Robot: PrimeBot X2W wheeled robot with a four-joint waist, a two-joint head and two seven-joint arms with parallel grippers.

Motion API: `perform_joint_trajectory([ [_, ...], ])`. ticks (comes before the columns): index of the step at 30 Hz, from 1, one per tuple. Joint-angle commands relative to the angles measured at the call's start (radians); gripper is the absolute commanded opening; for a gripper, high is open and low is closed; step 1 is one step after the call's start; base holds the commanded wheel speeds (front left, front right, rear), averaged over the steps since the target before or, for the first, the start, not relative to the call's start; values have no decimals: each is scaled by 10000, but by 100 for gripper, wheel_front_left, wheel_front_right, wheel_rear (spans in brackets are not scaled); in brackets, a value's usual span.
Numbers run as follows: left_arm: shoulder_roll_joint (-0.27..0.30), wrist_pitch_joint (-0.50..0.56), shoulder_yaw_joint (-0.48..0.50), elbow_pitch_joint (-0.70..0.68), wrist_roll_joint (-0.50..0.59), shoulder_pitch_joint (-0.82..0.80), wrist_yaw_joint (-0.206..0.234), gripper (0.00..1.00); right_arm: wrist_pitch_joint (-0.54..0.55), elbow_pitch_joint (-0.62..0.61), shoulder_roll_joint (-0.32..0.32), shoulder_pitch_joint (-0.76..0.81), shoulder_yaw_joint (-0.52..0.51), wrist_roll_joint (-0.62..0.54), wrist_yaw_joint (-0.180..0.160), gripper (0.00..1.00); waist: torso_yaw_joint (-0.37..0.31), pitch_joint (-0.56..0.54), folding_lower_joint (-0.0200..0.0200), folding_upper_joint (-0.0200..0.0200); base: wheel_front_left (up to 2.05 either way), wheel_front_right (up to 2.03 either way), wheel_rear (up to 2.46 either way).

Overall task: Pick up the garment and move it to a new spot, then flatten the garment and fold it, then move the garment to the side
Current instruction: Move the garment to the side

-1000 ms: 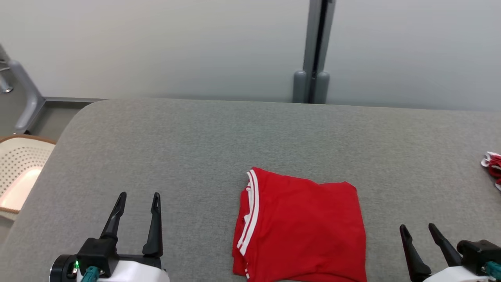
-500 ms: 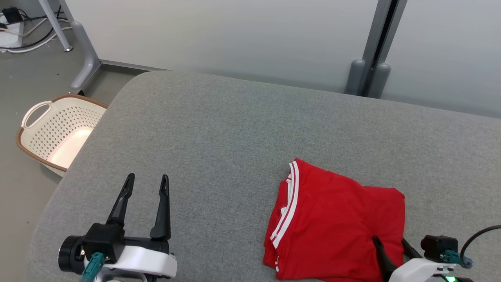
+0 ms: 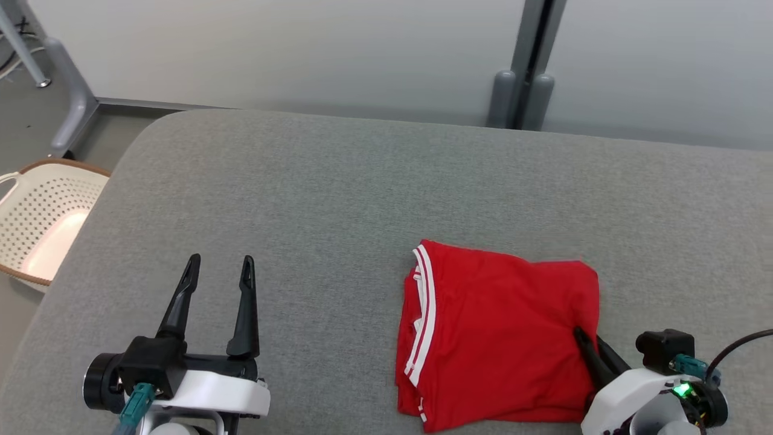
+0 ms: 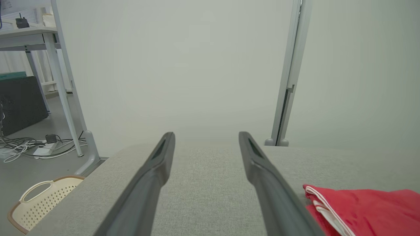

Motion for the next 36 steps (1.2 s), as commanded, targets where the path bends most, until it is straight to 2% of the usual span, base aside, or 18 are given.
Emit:
perform_joint_trajectory([
  [1, 30, -35, 52, -68, 65, -70, 6, 100, -118, -96, -215, -118, 42, 34, -21, 0, -493, 41, 0, 0, 0, 0, 0],
  [11, 41, -39, 239, -573, 238, -448, -99, 100, 4, -937, -1310, -883, 475, -71, -20, 0, -2779, 647, 0, 0, 0, 0, 0],
  [13, 56, -34, 235, -582, 246, -522, -147, 100, -24, -992, -1444, -1032, 484, -88, -20, 0, -2981, 721, 0, 0, 0, 0, 0],
  [17, 60, -27, 137, -736, 389, -956, -249, 100, 29, -1004, -1887, -2182, 527, 74, -21, 0, -3787, 1193, 0, 0, 0, 0, 0],
  [23, 86, -26, -60, -775, 536, -1478, -426, 100, -1, -454, -2417, -3826, 368, 224, -21, 0, -4121, 1838, 0, 0, 0, 0, 0],
  [36, 485, 114, -395, -1254, 924, -2587, -704, 100, 222, 497, -4544, -5790, -611, 709, -21, 0, -3941, 3991, 0, 0, 0, 0, 0],
])
